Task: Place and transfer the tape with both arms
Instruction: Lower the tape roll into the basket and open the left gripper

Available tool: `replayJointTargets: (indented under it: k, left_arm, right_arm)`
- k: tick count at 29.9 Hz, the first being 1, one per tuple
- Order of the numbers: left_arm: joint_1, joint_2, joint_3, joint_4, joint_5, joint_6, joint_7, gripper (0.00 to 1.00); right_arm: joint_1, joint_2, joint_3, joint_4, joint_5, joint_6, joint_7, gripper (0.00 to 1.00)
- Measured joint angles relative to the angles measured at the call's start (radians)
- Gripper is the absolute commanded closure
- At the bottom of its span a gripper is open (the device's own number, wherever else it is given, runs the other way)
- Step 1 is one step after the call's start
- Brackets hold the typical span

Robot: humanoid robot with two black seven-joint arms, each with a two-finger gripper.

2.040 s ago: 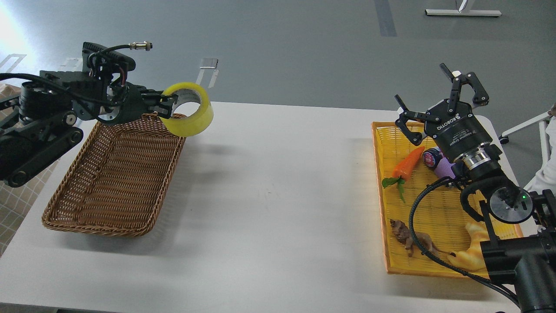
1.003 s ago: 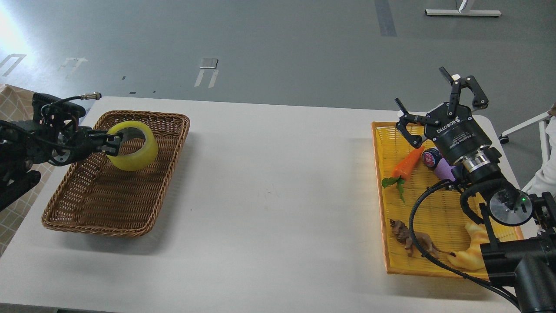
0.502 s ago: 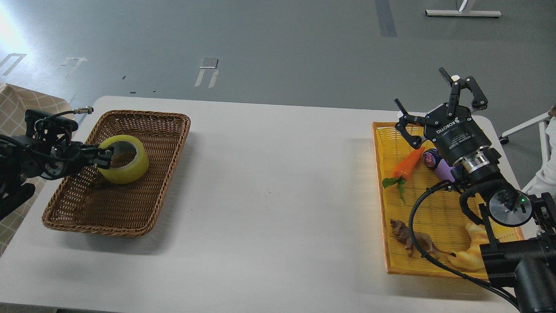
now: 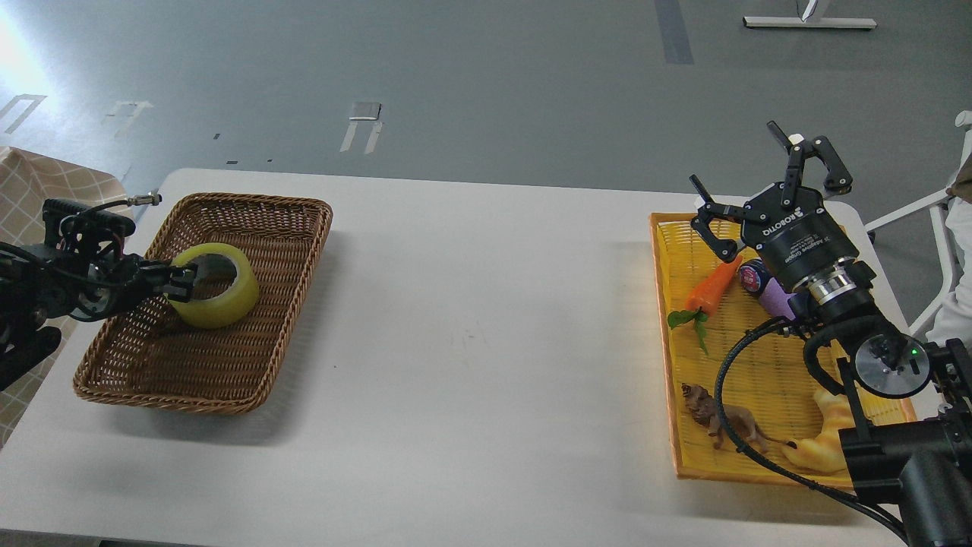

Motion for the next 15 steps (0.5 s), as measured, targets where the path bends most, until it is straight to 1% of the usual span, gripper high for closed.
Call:
replayJointTargets:
  k: [1, 2, 3, 5, 6, 7, 13, 15]
  left_arm:
    - [0.0, -0.001, 0.0, 0.0, -0.001, 0.0, 0.0, 0.85]
    - [0.0, -0.001, 0.0, 0.0, -0.002, 0.0, 0.0, 0.74]
    - [0.001, -0.001, 0.0, 0.0, -0.005, 0.0, 0.002, 0.59]
    - [0.001, -0.001, 0.0, 0.0, -0.013, 0.0, 0.005, 0.49]
    - [0.001, -0.001, 0.0, 0.0, -0.017, 0.0, 0.006, 0.39]
    - [0.001, -0.001, 0.0, 0.0, -0.02, 0.0, 0.007, 0.33]
    - [0.0, 0.002, -0.001, -0.004, -0.078, 0.0, 0.007, 0.23]
    - [-0.004, 0.002, -0.002, -0.007, -0.092, 0.0, 0.006, 0.22]
  right_arm:
    - [0.0, 0.0, 0.0, 0.0, 0.0, 0.0, 0.0, 0.01]
    - [0.0, 0.0, 0.0, 0.0, 0.0, 0.0, 0.0, 0.01]
    - [-0.001, 0.0, 0.0, 0.0, 0.0, 0.0, 0.0, 0.01]
    - [-0.001, 0.0, 0.0, 0.0, 0.0, 0.0, 0.0, 0.01]
    - [-0.001, 0.0, 0.0, 0.0, 0.0, 0.0, 0.0, 0.01]
    - [-0.001, 0.0, 0.0, 0.0, 0.0, 0.0, 0.0, 0.01]
    - [-0.001, 0.0, 0.0, -0.001, 0.0, 0.0, 0.0, 0.01]
    - [0.0, 0.0, 0.0, -0.001, 0.0, 0.0, 0.0, 0.01]
